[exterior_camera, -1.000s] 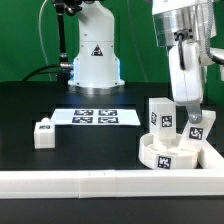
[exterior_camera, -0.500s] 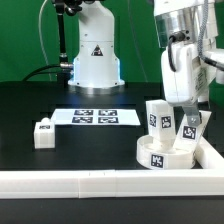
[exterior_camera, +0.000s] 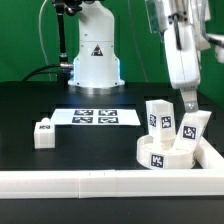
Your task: Assemble stool
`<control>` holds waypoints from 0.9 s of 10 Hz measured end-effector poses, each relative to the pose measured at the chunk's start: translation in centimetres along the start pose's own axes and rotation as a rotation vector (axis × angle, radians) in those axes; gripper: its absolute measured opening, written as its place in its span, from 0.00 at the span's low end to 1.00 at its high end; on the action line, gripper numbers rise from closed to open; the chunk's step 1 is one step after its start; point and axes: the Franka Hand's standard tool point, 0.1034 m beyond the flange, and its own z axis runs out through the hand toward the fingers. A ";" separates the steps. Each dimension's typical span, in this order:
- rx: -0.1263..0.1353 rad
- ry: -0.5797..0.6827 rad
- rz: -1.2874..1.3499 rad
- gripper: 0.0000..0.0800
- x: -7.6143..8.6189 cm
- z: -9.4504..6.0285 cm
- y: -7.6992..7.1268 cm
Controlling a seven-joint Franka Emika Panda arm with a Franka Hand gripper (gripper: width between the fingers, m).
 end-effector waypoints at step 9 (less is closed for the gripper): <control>0.022 0.025 -0.302 0.81 5.9 -1.9 -1.1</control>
Offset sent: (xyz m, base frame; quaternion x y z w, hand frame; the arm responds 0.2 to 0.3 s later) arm 0.0000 0.0000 0.0000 0.0000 0.0000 0.0000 1.0000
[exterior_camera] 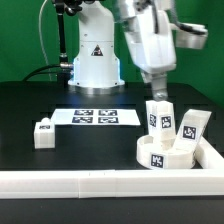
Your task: Assemble stool
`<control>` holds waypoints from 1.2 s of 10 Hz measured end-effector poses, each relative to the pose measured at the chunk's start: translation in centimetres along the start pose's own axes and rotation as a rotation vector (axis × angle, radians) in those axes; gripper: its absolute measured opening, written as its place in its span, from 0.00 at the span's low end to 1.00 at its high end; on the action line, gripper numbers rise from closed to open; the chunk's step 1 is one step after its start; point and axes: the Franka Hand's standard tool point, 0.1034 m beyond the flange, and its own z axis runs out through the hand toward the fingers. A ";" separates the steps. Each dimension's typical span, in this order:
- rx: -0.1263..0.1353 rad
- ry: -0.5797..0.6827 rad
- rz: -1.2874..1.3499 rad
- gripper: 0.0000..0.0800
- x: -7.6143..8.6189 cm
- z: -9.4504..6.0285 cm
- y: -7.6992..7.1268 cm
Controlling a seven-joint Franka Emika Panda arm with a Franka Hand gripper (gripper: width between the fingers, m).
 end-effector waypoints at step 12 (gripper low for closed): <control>-0.025 0.037 -0.162 0.81 5.7 -0.5 2.0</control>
Offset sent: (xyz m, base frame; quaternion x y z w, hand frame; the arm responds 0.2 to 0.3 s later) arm 0.0000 0.0000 0.0000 0.0000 0.0000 0.0000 1.0000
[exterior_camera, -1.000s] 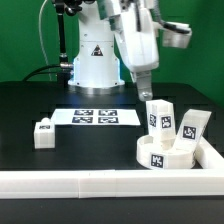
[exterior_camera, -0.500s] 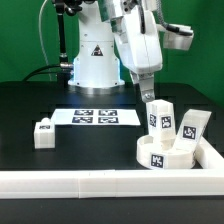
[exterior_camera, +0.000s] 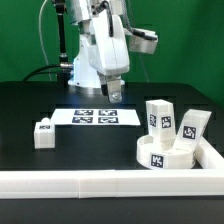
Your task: Assemble stool
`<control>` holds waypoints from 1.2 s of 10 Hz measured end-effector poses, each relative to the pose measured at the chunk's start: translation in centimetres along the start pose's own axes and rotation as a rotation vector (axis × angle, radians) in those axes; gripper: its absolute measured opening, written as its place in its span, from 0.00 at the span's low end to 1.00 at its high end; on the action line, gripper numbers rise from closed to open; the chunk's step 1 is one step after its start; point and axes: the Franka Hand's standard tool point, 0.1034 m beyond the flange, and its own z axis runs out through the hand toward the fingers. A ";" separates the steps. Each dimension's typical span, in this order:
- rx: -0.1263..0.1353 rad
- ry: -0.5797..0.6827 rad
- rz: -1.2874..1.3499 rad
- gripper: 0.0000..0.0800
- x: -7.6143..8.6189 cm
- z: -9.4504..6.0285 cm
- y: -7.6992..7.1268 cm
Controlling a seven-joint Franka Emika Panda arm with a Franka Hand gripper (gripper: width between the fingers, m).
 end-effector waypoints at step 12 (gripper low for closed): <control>-0.133 0.034 -1.222 0.81 1.9 1.5 1.1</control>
Offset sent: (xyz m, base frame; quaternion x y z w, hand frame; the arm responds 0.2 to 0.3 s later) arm 0.0063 -0.0038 -0.0054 -0.0722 0.0214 -0.4079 0.9099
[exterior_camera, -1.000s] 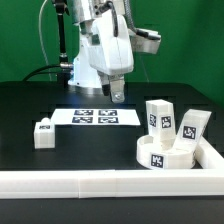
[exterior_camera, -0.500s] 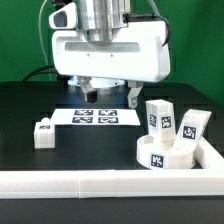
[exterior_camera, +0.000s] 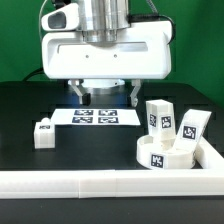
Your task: Assemble stool
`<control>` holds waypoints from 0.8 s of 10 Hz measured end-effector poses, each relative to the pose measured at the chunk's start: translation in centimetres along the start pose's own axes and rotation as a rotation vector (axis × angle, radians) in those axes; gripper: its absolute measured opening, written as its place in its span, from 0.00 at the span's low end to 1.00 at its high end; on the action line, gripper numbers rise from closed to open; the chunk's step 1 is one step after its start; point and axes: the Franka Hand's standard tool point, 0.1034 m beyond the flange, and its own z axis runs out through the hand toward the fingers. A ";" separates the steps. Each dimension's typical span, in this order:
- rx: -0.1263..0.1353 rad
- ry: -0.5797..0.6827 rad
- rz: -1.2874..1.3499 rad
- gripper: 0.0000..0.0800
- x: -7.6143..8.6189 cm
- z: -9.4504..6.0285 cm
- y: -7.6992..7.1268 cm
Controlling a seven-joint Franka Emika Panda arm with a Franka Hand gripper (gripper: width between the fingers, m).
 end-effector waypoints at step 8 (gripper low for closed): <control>-0.062 0.041 -0.525 0.81 0.5 0.6 7.0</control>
Offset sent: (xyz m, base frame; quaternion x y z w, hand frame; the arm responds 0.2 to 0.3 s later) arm -0.0008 -0.0577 -0.0061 -0.0003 0.0072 -0.1774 0.9841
